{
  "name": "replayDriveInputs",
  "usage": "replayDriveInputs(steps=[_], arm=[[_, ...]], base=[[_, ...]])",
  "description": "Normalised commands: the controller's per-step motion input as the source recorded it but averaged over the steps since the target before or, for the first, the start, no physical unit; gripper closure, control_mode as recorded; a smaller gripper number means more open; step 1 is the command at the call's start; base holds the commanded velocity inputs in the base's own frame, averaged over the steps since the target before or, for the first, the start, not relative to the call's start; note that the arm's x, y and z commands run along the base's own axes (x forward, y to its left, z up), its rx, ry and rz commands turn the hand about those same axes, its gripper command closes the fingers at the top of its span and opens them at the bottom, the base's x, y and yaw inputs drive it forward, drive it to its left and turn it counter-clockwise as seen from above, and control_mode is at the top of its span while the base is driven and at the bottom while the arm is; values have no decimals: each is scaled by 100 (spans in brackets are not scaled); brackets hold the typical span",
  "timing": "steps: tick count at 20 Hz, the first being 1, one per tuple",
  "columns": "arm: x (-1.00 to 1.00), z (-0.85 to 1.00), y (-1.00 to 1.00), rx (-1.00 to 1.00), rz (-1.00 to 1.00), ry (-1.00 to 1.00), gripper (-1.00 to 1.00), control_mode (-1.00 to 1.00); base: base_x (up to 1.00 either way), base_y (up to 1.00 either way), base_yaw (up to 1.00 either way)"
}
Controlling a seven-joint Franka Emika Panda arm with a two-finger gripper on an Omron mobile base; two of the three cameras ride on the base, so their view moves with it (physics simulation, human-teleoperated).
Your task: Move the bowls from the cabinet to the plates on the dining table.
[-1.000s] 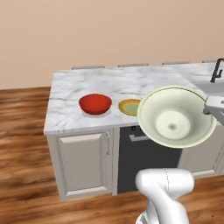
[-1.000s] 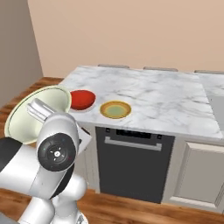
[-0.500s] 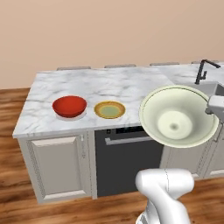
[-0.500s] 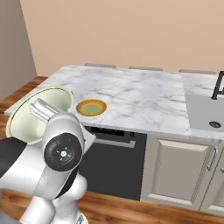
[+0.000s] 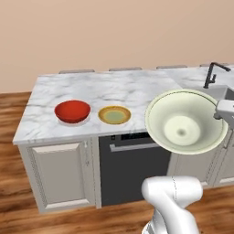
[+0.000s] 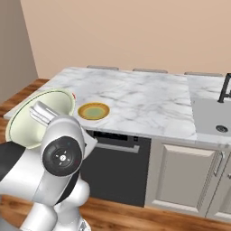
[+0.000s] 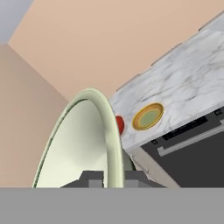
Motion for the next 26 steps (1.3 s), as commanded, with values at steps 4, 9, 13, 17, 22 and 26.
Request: replayDriveInputs(steps=[4, 9, 13, 17, 22, 26], arm=[[0, 0, 0, 0, 0, 0, 100, 100], [0, 0, 0, 0, 0, 0, 100, 100], [0, 0, 0, 0, 0, 0, 100, 100], [0, 0, 0, 0, 0, 0, 100, 100], [0, 0, 0, 0, 0, 0, 100, 100], [0, 0, 0, 0, 0, 0, 100, 100]], base=[[40, -33, 0], [52, -39, 0], [59, -31, 0], [62, -13, 0], [57, -8, 0], [53, -8, 0]])
